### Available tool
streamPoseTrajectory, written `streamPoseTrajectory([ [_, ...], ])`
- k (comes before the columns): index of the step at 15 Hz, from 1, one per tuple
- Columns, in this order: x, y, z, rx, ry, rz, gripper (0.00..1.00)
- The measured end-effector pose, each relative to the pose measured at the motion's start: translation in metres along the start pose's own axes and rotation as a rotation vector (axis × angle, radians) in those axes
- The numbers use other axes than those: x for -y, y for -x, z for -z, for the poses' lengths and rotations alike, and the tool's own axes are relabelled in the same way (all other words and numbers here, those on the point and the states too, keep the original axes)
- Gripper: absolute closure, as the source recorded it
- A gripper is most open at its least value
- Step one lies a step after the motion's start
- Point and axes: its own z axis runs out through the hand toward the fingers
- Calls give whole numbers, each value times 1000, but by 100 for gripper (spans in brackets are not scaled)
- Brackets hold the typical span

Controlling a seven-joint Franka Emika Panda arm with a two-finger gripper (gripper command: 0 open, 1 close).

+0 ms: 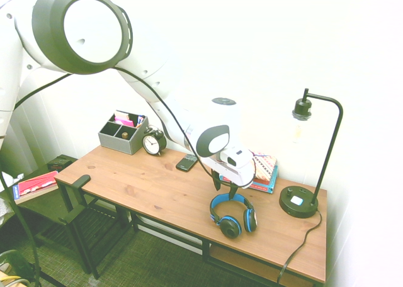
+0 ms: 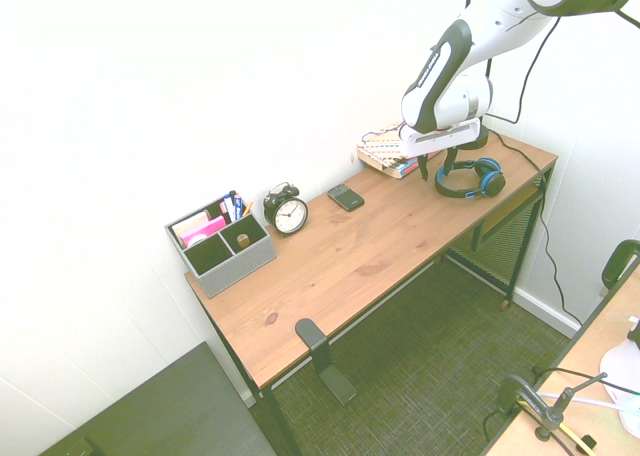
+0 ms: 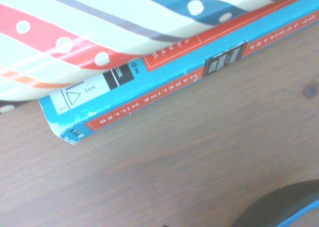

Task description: Hang the headphone

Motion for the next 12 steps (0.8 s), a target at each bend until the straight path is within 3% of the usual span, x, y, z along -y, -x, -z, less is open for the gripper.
streamPoseTrajectory([
  [12,6,0,-10,15,9,4,100],
])
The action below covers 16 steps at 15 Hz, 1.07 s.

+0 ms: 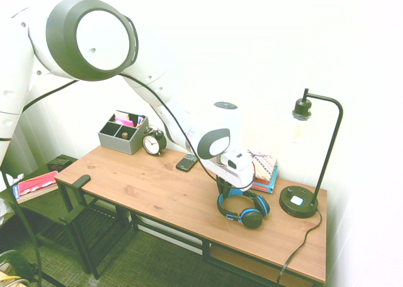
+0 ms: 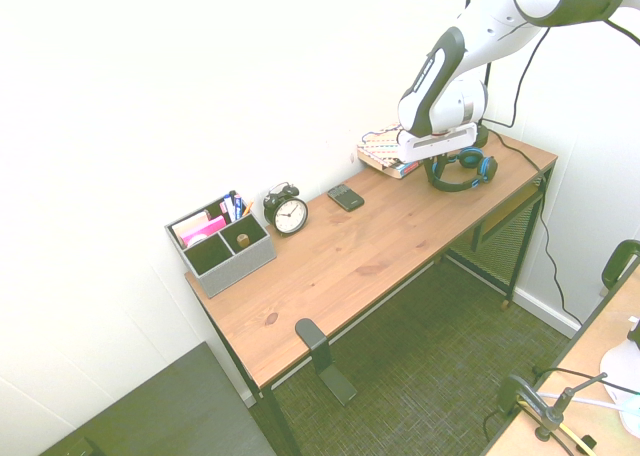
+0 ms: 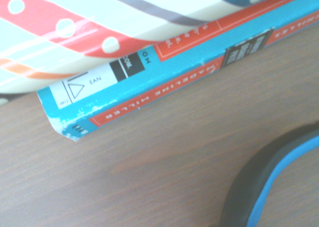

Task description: Hang the headphone

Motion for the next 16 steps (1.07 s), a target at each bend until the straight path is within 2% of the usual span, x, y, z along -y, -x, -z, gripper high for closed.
streamPoseTrajectory([
  [4,-2,-4,45,16,-27,-22,100],
  [8,-9,25,143,74,-41,45,100],
  [12,-5,127,220,84,-42,223,100],
  [16,-19,276,250,77,-14,378,100],
])
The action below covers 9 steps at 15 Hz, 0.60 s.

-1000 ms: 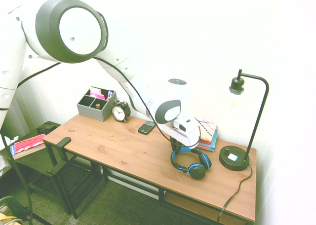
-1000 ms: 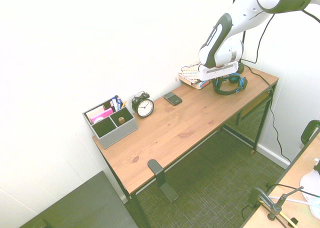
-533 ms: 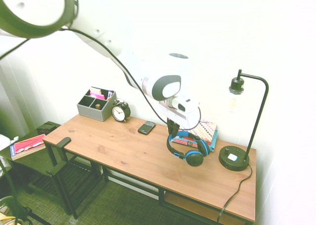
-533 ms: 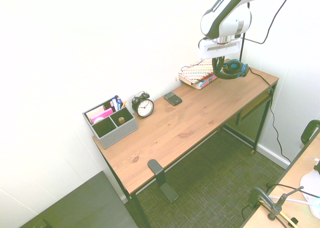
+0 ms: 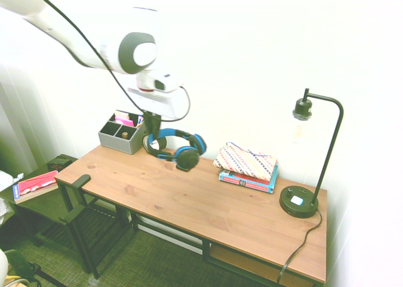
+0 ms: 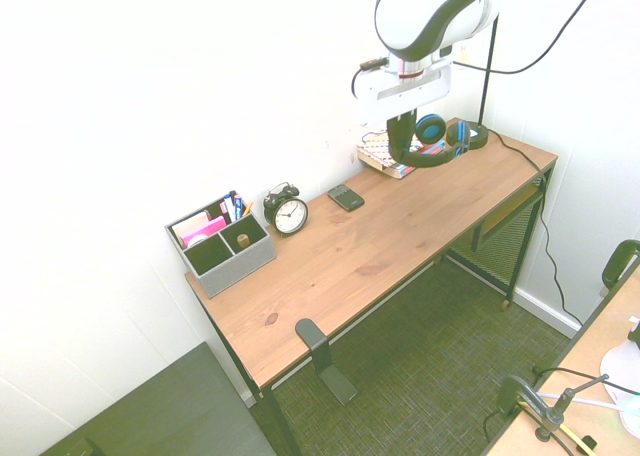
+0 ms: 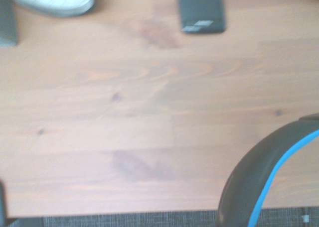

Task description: Hang the headphone

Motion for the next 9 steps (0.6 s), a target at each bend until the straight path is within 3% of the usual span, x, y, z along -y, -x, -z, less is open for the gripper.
streamPoseTrajectory([
  [4,32,126,-24,-8,27,101,100],
  [9,49,228,-81,-13,14,122,100],
])
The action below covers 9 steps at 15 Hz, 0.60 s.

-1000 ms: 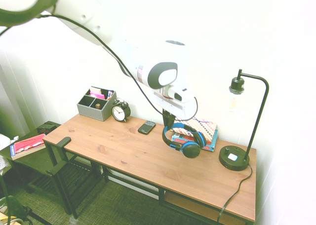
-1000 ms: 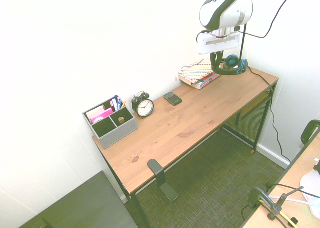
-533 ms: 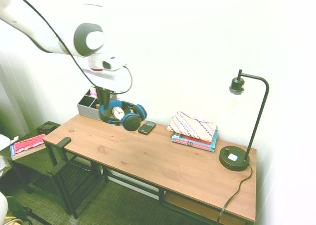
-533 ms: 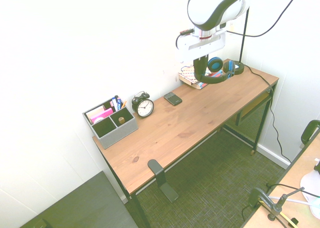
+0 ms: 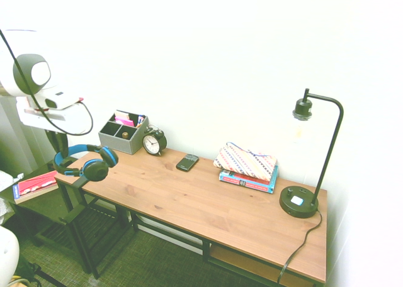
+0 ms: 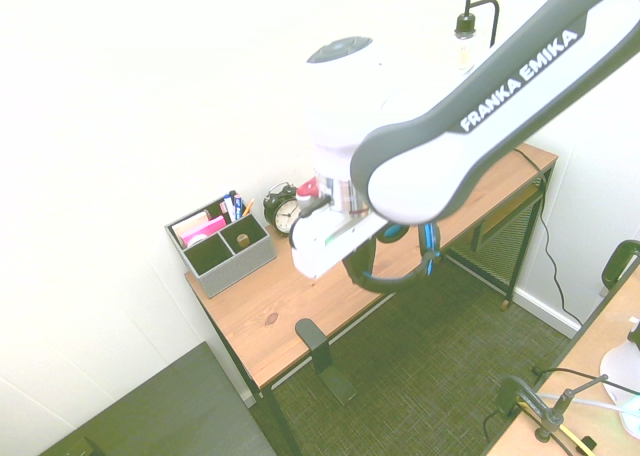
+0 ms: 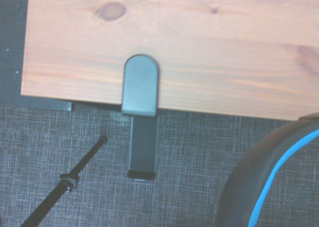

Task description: Hang the headphone

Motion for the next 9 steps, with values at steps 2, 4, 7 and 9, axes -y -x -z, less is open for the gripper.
streamPoseTrajectory([
  [2,9,26,-33,12,-14,-7,100],
  [4,18,44,-68,17,-50,4,100],
  [7,23,53,-110,27,-76,-3,100],
  [9,29,56,-130,13,-83,-12,100],
])
